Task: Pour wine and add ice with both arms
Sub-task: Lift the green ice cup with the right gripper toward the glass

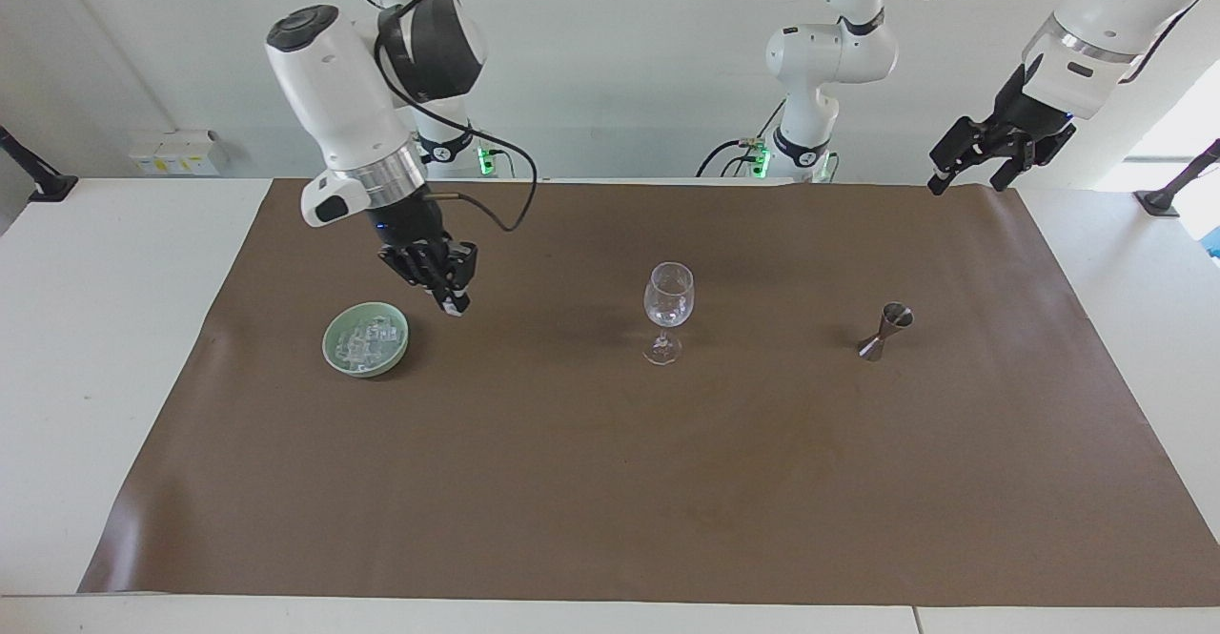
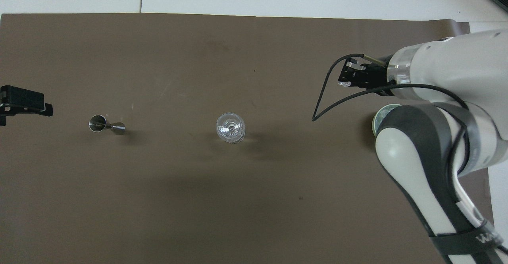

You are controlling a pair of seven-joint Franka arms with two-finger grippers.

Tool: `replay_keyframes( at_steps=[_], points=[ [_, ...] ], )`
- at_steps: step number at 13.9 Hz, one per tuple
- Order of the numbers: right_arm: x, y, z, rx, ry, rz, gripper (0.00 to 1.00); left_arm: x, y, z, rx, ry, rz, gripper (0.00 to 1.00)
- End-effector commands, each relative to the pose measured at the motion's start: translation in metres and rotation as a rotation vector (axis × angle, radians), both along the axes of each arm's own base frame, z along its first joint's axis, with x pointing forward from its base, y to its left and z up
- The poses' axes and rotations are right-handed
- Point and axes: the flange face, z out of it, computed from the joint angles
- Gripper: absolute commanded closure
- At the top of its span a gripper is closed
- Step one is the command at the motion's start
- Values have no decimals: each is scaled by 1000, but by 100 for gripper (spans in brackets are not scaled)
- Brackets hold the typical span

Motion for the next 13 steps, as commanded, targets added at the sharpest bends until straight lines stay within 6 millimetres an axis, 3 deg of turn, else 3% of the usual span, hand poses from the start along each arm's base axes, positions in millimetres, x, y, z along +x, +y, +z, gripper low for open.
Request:
replay_keyframes(
  at_steps=[1,6,10,13],
  points=[
    [-3,42,-1,65,-2,-68,100,-8,8,-1,12,-2,-10,0],
    [-26,115,2,139,4,-144,100,-8,19,-3,14,-4,-6,0],
    [-40,144,4,171,30,-199,100,-9,22,-1,15,-8,-6,0],
    [-46,172,-9,194,42,-217,100,-7,23,-1,18,-31,-105,0]
  ],
)
